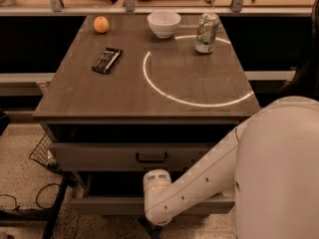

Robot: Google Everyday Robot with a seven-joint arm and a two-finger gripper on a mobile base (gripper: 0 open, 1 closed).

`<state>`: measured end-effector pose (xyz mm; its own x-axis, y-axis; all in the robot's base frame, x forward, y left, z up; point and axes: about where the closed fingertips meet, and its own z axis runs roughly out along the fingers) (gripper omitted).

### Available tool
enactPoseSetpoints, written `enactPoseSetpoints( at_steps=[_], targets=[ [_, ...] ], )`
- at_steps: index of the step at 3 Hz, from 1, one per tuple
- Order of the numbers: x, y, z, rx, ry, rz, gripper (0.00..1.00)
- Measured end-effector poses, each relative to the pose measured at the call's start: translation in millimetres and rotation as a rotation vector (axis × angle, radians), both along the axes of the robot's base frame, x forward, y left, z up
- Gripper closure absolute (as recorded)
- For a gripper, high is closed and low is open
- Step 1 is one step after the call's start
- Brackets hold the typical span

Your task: Open middle drawer

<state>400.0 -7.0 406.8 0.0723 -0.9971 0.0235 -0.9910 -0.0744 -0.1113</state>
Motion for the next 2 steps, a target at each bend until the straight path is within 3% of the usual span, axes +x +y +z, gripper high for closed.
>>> enactPoseSetpoints(
  at_steps=[1, 2],
  targets=[
    [-15.0, -17.1, 12.2, -0.029, -0.064, 0.001, 1.00],
    [-15.0, -17.1, 11.5, -0.029, -0.064, 0.001, 1.00]
  ],
)
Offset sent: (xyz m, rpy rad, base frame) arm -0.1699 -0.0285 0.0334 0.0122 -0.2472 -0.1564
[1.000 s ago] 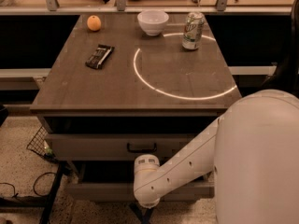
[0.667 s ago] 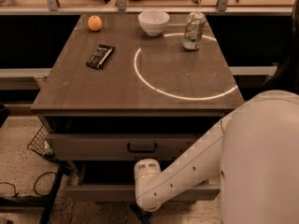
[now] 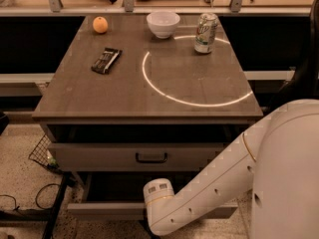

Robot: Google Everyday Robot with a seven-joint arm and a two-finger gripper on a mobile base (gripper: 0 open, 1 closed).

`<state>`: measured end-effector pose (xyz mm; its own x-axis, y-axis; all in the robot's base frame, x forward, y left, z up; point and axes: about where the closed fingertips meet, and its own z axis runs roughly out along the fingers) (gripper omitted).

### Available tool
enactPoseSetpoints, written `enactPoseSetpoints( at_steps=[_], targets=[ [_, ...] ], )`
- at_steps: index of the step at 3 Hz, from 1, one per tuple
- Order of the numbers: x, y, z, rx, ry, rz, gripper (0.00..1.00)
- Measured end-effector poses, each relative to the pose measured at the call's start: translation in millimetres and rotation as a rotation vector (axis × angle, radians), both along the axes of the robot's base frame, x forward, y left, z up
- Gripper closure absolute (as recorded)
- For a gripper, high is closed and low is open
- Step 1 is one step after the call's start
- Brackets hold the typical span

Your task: Open middle drawer

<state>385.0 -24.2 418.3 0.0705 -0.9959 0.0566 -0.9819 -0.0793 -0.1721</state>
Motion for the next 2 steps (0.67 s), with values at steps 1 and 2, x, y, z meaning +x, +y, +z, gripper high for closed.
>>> enactPoseSetpoints(
  at_steps=[1, 2],
  targets=[
    [-11.0, -0.6, 2.5, 0.009, -0.014, -0.010, 1.00],
    [-12.7, -0.7, 3.1, 0.011, -0.017, -0.010, 1.00]
  ],
)
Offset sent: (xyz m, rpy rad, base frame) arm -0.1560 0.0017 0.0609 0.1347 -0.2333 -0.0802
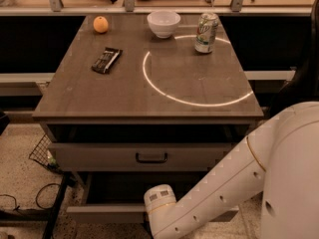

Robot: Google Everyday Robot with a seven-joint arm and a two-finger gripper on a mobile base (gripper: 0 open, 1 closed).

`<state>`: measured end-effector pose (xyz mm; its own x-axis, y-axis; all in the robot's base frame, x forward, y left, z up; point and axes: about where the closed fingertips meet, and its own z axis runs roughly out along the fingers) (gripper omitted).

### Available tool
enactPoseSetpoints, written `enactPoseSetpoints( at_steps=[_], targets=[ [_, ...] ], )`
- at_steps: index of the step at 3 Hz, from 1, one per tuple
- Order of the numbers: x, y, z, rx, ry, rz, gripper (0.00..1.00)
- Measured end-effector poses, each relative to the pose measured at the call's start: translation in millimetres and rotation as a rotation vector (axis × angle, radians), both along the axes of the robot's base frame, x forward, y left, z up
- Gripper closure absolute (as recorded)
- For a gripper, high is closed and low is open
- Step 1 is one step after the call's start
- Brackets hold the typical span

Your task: Open middle drawer

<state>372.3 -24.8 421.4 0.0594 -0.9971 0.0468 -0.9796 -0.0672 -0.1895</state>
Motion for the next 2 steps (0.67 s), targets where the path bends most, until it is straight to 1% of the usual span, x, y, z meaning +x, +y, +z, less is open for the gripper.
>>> enactPoseSetpoints(
  at_steps=[1, 2],
  targets=[
    [-2.7, 0.0, 0.6, 0.003, -0.005, -0.001, 1.00],
    [-8.5, -0.3, 10.2, 0.009, -0.021, -0.002, 1.00]
  ],
)
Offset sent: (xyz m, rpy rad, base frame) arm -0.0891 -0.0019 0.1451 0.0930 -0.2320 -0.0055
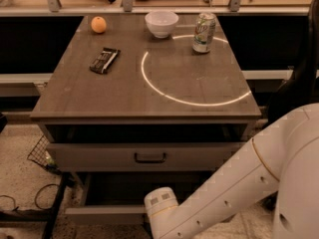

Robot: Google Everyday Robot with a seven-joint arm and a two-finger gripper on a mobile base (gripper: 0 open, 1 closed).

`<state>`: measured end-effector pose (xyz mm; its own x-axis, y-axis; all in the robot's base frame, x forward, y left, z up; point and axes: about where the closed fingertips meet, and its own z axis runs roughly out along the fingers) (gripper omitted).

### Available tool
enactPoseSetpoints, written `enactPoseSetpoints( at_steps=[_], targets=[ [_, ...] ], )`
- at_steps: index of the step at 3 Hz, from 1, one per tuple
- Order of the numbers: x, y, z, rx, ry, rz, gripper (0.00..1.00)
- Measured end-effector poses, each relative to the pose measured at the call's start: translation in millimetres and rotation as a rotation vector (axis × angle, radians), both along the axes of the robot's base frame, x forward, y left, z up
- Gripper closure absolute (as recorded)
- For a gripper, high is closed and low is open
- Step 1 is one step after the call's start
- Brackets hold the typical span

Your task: Open middle drawer

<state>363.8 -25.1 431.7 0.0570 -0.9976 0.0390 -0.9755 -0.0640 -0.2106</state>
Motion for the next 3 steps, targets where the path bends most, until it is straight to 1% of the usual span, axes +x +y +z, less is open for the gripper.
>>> enactPoseSetpoints(
  at_steps=[1, 2, 3],
  targets=[
    [-9, -1, 24, 0.008, -0.034, 0.000, 1.00],
    [-28, 1, 78, 0.015, -0.099, 0.005, 1.00],
    [-25, -2, 120, 0.009, -0.172, 0.002, 1.00]
  ],
)
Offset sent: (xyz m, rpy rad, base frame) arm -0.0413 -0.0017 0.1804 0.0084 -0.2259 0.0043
